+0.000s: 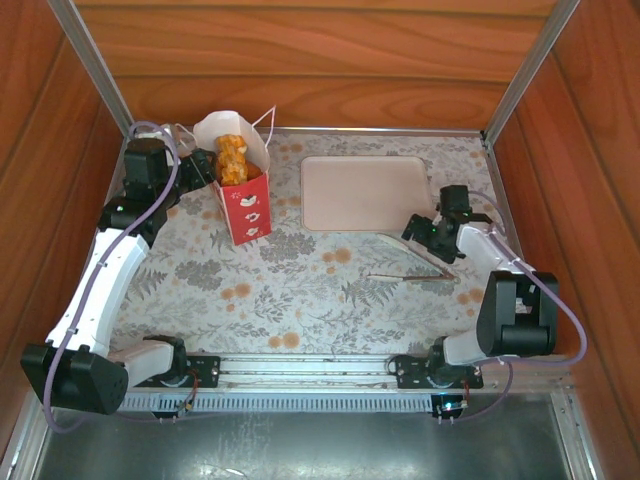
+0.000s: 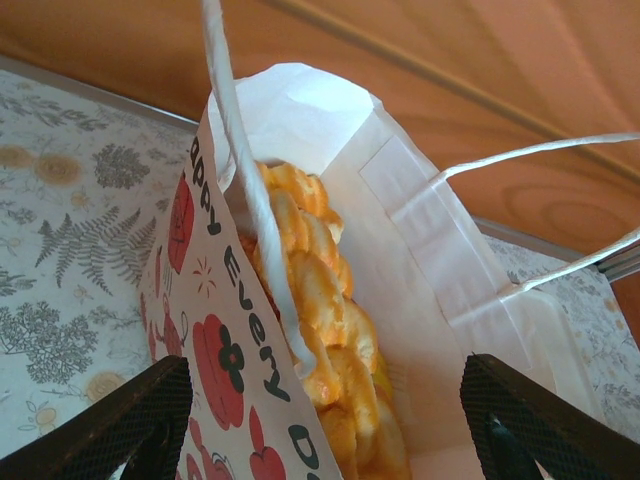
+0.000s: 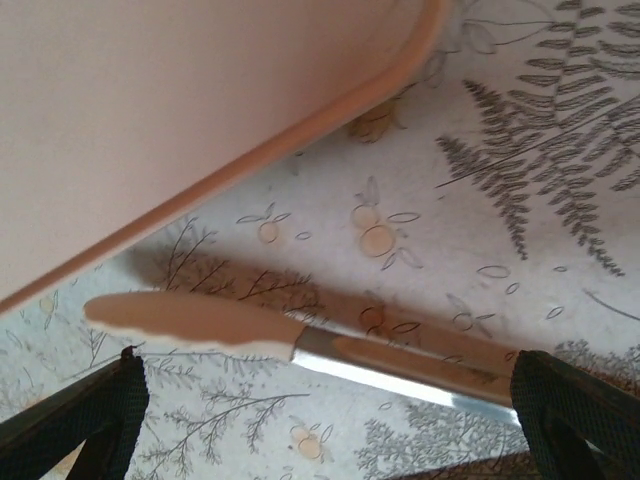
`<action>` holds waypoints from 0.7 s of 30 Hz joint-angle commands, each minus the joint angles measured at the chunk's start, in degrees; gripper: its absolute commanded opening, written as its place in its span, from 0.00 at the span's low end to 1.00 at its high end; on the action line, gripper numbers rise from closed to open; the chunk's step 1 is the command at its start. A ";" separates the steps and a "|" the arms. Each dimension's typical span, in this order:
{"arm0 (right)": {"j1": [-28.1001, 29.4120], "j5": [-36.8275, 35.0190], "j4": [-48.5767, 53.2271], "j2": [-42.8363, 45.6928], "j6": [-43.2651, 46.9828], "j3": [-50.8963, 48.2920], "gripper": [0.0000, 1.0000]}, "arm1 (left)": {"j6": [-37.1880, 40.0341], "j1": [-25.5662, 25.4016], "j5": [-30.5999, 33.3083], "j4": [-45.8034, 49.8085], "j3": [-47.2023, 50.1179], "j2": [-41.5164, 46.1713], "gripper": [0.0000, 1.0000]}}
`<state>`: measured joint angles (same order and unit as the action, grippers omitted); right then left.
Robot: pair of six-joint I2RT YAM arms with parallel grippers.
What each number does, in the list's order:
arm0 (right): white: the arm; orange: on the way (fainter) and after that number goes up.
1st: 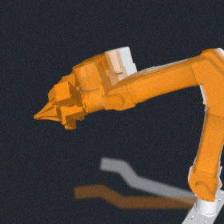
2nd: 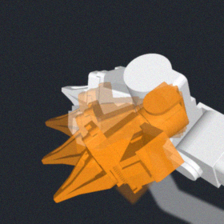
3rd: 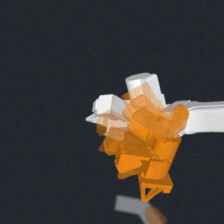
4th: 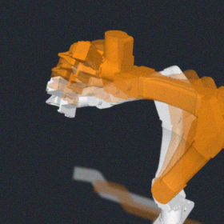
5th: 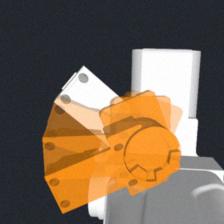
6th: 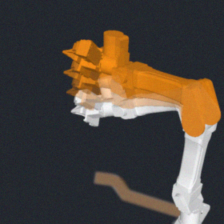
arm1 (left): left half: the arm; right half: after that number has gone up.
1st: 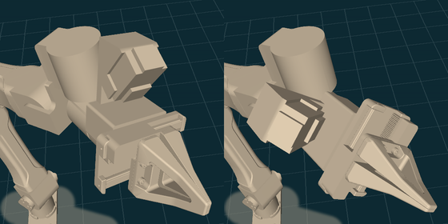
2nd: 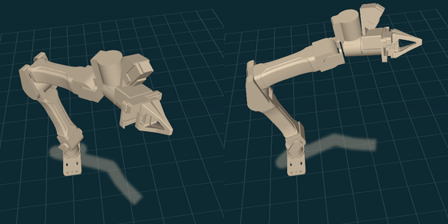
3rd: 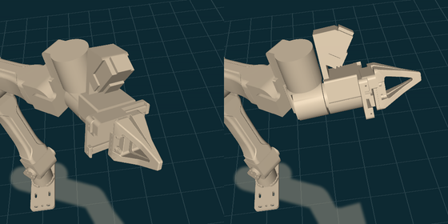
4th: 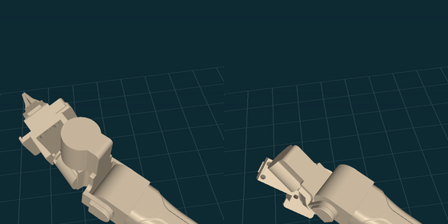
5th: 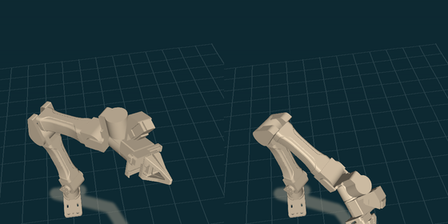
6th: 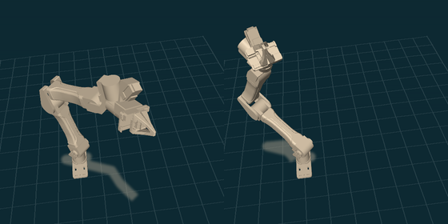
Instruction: Take the fake bread out of the paper bag
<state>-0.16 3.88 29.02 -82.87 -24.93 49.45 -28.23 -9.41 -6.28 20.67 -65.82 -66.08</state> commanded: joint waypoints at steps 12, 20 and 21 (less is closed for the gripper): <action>-8.45 12.20 -3.30 -4.82 -3.73 -5.06 0.99 | 0.94 -0.19 -0.66 1.05 0.25 0.41 0.75; -8.47 13.58 -0.50 -3.77 -6.34 -6.93 0.97 | 1.36 -0.18 -0.08 1.22 0.38 0.87 0.75; -8.45 13.98 -0.54 -3.29 -6.88 -7.43 0.97 | 1.33 -0.22 0.00 1.30 0.38 0.87 0.75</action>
<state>-8.34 14.44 24.12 -87.09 -28.93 44.53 -27.94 -9.41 -6.31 20.86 -65.82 -66.08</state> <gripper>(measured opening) 0.967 0.751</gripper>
